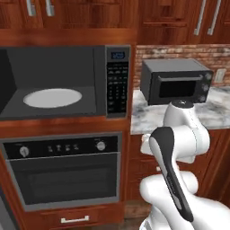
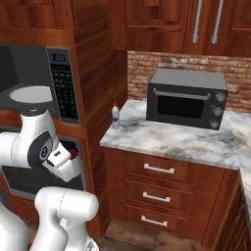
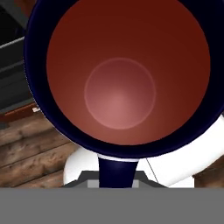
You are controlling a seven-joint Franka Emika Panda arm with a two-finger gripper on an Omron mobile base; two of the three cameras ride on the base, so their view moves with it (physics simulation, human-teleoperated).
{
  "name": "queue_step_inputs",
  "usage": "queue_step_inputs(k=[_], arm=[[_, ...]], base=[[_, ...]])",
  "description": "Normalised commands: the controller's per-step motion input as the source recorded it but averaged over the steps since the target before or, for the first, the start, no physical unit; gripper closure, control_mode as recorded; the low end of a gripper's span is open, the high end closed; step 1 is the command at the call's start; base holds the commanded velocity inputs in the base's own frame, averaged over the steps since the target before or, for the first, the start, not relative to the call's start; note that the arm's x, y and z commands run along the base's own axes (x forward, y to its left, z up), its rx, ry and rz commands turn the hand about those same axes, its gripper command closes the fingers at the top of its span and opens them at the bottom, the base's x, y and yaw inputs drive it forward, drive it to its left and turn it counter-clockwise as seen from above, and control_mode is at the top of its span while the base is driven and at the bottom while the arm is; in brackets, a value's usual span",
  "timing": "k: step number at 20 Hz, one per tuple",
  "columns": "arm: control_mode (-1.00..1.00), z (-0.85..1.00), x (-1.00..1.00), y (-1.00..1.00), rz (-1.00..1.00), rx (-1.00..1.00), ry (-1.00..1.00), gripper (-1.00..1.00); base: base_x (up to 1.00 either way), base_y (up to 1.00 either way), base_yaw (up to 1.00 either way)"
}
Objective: Place the microwavable item in the microwave. Then, close the microwave door and press the start button.
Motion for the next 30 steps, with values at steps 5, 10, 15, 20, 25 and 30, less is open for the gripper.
queue_step_inputs(k=[5, 10, 15, 20, 25, 30], arm=[[1.00, 0.00, 0.00, 0.00, 0.00, 0.00, 0.00, 1.00], [1.00, 0.00, 0.00, 0.00, 0.00, 0.00, 0.00, 1.00], [1.00, 0.00, 0.00, 0.00, 0.00, 0.00, 0.00, 1.00], [1.00, 0.00, 0.00, 0.00, 0.00, 0.00, 0.00, 1.00], [1.00, 0.00, 0.00, 0.00, 0.00, 0.00, 0.00, 1.00], [1.00, 0.00, 0.00, 0.00, 0.00, 0.00, 0.00, 1.00]], base=[[0.00, 0.96, 0.34], [0.26, 0.63, 0.22], [0.16, 0.43, -0.06], [0.23, 0.58, -0.11], [0.07, 0.30, -0.15], [0.03, 0.00, -0.11]])
